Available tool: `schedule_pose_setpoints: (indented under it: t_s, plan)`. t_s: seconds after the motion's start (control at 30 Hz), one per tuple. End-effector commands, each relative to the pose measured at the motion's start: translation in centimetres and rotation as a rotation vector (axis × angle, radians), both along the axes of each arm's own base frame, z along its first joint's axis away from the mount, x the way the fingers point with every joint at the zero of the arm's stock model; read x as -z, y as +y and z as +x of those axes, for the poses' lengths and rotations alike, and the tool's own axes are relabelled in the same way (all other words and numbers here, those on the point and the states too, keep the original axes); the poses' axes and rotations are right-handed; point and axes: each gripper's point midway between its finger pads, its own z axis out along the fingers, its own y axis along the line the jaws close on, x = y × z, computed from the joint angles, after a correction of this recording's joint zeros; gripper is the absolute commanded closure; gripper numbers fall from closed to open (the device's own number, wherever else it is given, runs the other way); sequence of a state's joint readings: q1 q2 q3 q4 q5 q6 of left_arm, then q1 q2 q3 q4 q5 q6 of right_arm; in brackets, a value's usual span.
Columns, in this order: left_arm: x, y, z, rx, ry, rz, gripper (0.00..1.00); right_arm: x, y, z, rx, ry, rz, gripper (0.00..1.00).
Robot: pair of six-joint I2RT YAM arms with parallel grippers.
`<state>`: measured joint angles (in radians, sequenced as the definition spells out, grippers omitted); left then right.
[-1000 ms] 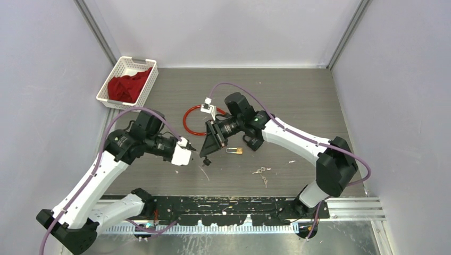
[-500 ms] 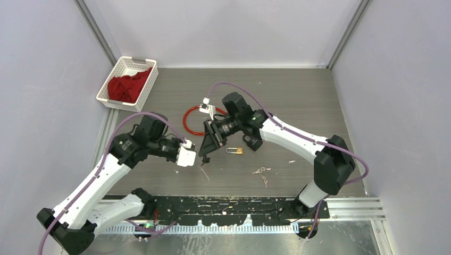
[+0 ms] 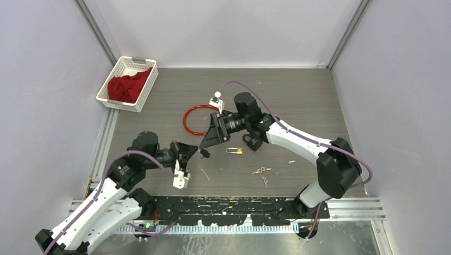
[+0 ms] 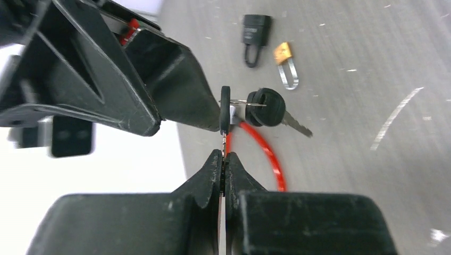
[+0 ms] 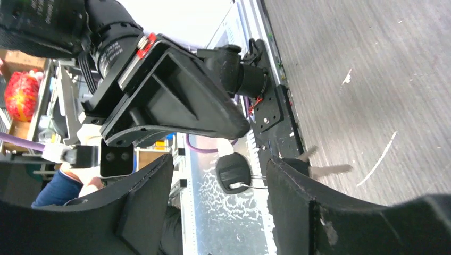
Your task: Unlock with the key
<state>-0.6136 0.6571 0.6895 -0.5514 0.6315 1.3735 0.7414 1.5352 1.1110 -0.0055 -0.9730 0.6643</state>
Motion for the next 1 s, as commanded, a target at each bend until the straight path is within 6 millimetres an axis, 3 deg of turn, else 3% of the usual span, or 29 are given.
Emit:
schedule_pose_setpoints:
  t_s: [0.0,0.17,0.4,0.6,0.77,0.97]
  plan:
    - [-6.6,-1.8,1.2,0.102,-0.467,-0.16,1.0,-3.6,-0.5,0.2,0.013,-0.025,0.129,0.31]
    - [-8.0,-2.5,1.1,0.147,-0.643,-0.211,1.0,-3.6,-0.6,-0.2,0.008,0.0,0.159,0.34]
    - [-9.0,-2.5,1.1,0.154,-0.712,-0.215,1.0,-5.0,-1.6,-0.8,0.013,0.04,0.239,0.6]
    - [-8.8,-2.5,1.1,0.161,-0.76,-0.205,1.0,-6.5,-3.3,-1.2,0.063,0.045,0.32,0.62]
    - [-8.5,-2.7,0.8,0.183,-0.783,-0.197,1.0,-6.5,-3.4,-1.0,0.097,0.052,0.331,0.72]
    - [-8.2,-2.8,0.8,0.198,-0.807,-0.185,1.0,-6.6,-3.2,-0.4,0.13,0.065,0.337,0.97]
